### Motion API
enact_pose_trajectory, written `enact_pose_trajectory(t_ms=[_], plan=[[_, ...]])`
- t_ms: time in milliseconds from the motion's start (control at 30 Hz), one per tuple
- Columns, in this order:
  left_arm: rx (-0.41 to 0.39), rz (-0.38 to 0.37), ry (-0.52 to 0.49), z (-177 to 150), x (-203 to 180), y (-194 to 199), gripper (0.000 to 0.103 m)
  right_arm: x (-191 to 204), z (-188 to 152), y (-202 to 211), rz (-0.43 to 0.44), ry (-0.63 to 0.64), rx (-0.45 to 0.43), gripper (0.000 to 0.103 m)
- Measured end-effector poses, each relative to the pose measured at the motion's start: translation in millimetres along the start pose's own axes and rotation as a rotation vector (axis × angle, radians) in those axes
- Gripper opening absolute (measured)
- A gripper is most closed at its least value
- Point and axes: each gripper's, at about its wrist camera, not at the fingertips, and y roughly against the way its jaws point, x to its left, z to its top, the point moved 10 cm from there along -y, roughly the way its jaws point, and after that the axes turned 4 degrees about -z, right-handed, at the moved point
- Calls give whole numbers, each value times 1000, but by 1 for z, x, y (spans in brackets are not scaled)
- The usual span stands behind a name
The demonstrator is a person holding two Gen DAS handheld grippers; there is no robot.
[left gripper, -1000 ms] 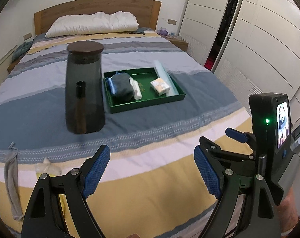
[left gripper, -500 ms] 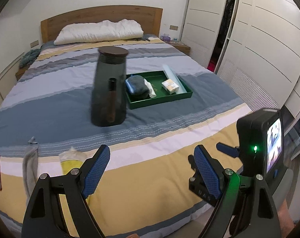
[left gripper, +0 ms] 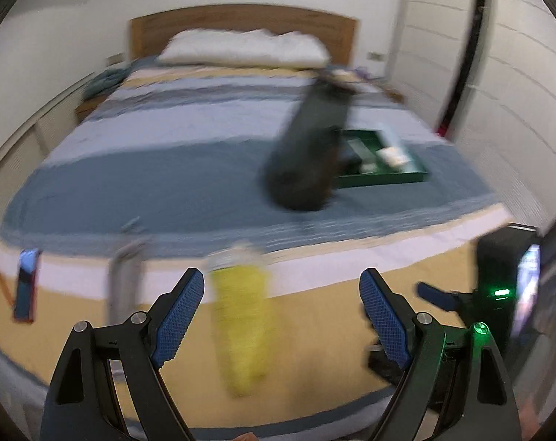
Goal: Organize soft objects
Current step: 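Move both tools back toward the grey sock and yellow towel, then grasp the grey sock with the left tool while the right tool grasps the yellow towel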
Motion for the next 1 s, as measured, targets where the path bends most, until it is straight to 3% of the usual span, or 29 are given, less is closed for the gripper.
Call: enact_pose_trajectory(t_ms=[300, 400, 533, 767, 1000], plan=[[67, 215, 218, -52, 189, -13, 83, 69, -11, -49, 37, 20, 85, 70], [90, 242, 269, -69, 222, -20, 83, 85, -10, -61, 41, 26, 101, 71], [121, 222, 279, -82, 231, -38, 83, 96, -3, -80, 55, 13, 112, 77], [183, 195, 230, -87, 208, -80, 84, 124, 0, -112, 54, 20, 135, 79], [254, 235, 195, -89, 205, -125, 84, 136, 3, -146, 15, 32, 174, 80]])
